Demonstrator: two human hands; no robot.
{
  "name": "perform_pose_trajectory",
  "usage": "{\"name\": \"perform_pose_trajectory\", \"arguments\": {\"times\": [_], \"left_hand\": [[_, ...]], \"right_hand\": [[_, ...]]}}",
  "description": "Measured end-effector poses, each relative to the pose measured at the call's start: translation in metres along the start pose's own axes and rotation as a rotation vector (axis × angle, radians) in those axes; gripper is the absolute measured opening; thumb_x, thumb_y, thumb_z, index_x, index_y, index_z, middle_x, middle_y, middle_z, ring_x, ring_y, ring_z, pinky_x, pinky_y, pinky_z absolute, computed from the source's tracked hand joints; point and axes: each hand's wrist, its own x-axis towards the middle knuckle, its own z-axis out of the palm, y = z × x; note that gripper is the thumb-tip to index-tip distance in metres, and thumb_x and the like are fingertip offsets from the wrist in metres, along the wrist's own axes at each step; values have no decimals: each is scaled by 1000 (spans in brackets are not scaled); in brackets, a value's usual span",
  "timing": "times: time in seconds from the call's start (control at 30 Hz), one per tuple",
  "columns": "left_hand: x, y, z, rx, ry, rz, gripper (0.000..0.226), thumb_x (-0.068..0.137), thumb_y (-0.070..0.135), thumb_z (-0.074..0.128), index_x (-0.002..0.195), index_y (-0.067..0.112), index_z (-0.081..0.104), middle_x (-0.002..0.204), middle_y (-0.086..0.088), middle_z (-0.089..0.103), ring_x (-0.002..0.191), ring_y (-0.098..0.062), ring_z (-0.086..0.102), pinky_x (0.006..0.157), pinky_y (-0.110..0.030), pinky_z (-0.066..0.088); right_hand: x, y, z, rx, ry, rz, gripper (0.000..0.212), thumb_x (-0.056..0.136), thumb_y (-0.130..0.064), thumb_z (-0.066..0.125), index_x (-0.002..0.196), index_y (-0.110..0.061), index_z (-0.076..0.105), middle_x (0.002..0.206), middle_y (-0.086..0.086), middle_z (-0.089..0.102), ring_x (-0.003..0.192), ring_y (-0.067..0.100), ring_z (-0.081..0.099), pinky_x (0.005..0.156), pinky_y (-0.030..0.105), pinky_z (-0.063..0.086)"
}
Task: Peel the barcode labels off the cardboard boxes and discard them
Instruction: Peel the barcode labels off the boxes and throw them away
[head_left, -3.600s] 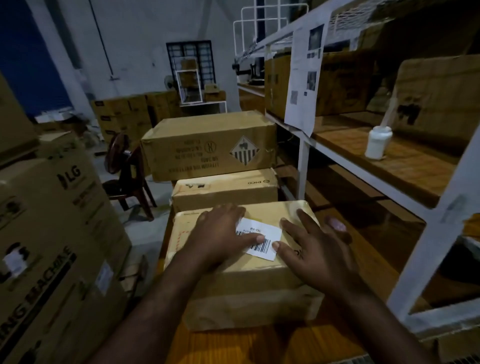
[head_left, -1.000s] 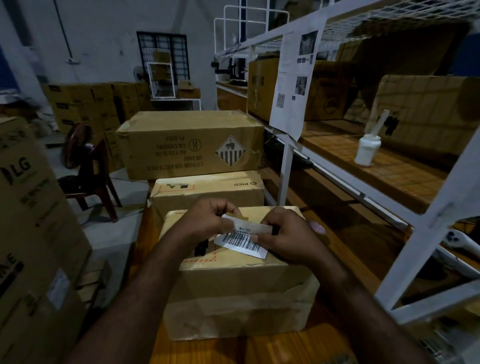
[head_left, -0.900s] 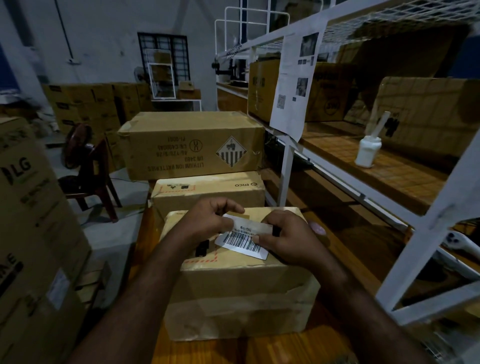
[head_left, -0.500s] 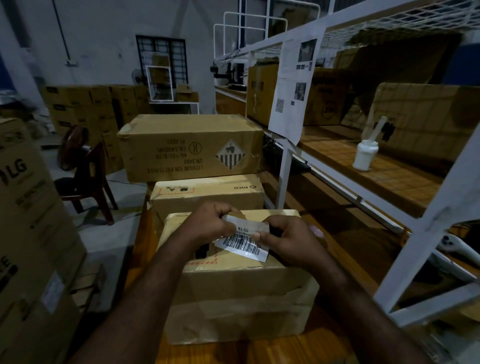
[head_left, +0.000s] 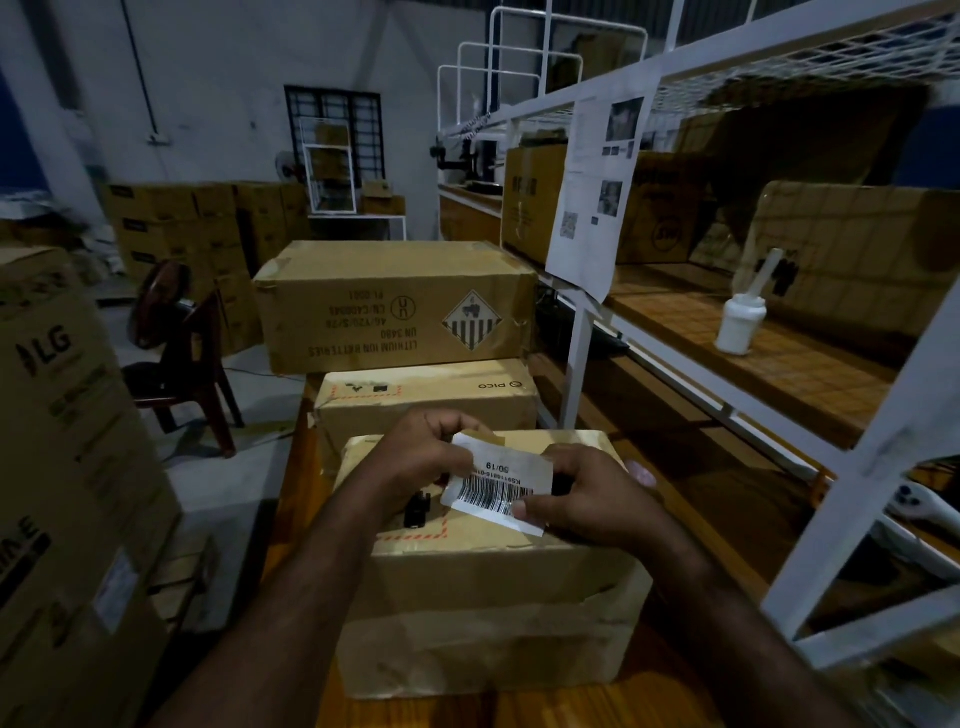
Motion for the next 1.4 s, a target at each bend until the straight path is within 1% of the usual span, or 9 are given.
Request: {"name": "perform_pose_trajectory", "arguments": {"times": [0.13, 0.27, 0.43, 0.6, 0.77, 1.0, 1.17, 1.23, 1.4], "left_hand": [[2, -3, -3, -69, -20, 17, 47, 60, 2, 62, 102, 22, 72, 98, -19, 71, 88, -37, 71, 72, -48, 55], [4, -4, -2, -93, -55, 48, 56, 60, 4, 63, 112, 23, 68, 112, -7, 69, 95, -28, 69, 71, -41, 57], [3, -3, 0, 39, -99, 18, 32, 61, 8, 63, 91, 11, 72, 87, -12, 75, 81, -27, 73, 64, -32, 56], [2, -2, 1, 41, -75, 15, 25, 58, 7, 65, 82, 8, 73, 81, -13, 76, 73, -24, 72, 63, -30, 53], [5, -5, -4, -61, -75, -9, 33, 62, 7, 73, 95, 7, 74, 92, -19, 76, 84, -36, 73, 76, -42, 57], [2, -1, -1, -6, -70, -2, 24, 79, -7, 71, 98, 7, 74, 94, -12, 77, 86, -25, 75, 71, -27, 59], [3, 0, 0, -32, -34, -51, 21, 82, -3, 70, 100, 6, 73, 94, -12, 77, 87, -25, 74, 73, -31, 59], [3, 1, 0, -37, 2, -81, 19, 83, 0, 70, 100, 7, 73, 94, -11, 77, 87, -25, 74, 76, -35, 59], [10, 8, -10, -36, 218, -131, 12, 89, 14, 67, 101, 13, 72, 89, -6, 77, 82, -21, 75, 70, -35, 58]], "right_hand": [[-1, 4, 0, 84, -7, 23, 23, 77, -30, 79, 97, -21, 74, 88, -1, 75, 79, 13, 71, 74, 43, 59], [0, 6, -1, 119, -18, 24, 28, 76, -27, 80, 102, -17, 74, 95, -2, 76, 87, 11, 72, 82, 45, 58], [-1, 6, -2, 167, -37, 14, 25, 77, -20, 80, 101, -15, 75, 97, 0, 76, 90, 13, 72, 83, 43, 58], [-1, 4, -2, 202, -20, 19, 23, 76, -16, 81, 98, -12, 76, 94, 1, 76, 88, 14, 72, 81, 40, 59], [-6, -1, -8, 279, 26, 31, 22, 82, -10, 75, 103, -12, 73, 91, -8, 75, 82, 2, 71, 67, 16, 55], [-6, 0, -4, 271, 130, 52, 22, 82, -16, 76, 104, -14, 74, 88, -1, 76, 72, 11, 71, 57, 26, 56], [-2, 0, 0, 325, 205, 72, 24, 85, -11, 72, 108, -14, 69, 93, -3, 73, 75, 0, 70, 57, 14, 52], [-1, 0, 0, 283, 263, 78, 25, 88, -13, 68, 113, -16, 66, 92, -5, 72, 78, -2, 69, 60, 15, 54], [-3, -3, 7, -171, 378, 118, 20, 91, -33, 61, 110, -30, 66, 90, -13, 67, 81, -1, 60, 62, 13, 48]]}}
